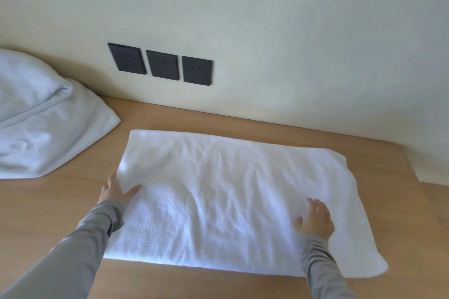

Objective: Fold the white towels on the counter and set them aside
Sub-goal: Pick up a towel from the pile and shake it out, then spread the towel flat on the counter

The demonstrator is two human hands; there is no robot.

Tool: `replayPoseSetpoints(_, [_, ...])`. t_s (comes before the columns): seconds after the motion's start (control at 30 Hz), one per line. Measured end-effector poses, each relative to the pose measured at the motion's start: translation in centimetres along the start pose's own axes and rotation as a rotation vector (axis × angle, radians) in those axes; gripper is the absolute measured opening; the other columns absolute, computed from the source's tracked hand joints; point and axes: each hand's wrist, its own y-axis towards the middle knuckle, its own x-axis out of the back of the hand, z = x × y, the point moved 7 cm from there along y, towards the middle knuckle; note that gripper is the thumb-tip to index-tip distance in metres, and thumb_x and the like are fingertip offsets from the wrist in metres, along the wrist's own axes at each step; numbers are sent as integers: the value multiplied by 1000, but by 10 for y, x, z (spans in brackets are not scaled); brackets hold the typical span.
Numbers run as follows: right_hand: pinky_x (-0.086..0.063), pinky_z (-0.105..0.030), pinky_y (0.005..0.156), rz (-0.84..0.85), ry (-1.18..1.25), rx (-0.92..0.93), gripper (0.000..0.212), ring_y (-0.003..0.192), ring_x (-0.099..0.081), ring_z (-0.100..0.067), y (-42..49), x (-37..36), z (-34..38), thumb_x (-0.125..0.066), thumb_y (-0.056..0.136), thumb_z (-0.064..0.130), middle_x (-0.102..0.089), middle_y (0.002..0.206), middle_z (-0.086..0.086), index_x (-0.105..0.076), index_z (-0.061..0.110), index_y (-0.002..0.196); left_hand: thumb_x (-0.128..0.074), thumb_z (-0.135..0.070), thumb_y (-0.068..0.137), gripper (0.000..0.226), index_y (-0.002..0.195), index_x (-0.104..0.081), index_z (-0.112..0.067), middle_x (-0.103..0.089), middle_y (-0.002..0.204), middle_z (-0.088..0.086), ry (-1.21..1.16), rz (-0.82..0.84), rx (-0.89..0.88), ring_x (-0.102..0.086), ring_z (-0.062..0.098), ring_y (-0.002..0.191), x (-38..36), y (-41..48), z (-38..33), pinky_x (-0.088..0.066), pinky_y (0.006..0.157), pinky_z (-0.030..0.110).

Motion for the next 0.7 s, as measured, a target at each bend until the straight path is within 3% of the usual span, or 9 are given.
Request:
replayPoseSetpoints(0.1, [-22,-30,112,71,-20,250,56,143,-19,-17,-3,-21,88,-50,91,22,-27,151,-3,-29,16,143,-60,-49,84,75,143,-29,-14,-43,139,18,-45,12,32,-45,40,121,8,12,3,-40,99,44])
replayPoseSetpoints(0.3, [-22,-30,113,282,-4,535,53,141,-20,-17,-32,-68,229,-45,93,21,-27,149,1,-28,19,143,-66,-38,84,65,137,-39,-11,-55,121,20,-244,128,55,-56,37,104,15,49,-6,-46,94,45])
replayPoseSetpoints(0.47, [-20,-30,113,383,-8,618,50,141,-19,-14,-43,-93,309,-44,94,19,-28,149,3,-29,20,142,-69,-33,82,65,137,-40,-12,-56,122,18,-364,238,42,-57,29,96,15,82,-37,-47,87,36])
replayPoseSetpoints(0.7, [-24,-31,109,357,55,630,50,138,-25,-17,-24,-103,404,-44,93,16,-33,147,-1,-32,19,141,-71,-11,80,54,129,-48,-11,-59,107,8,-453,257,8,-59,27,93,10,111,-61,-49,85,36])
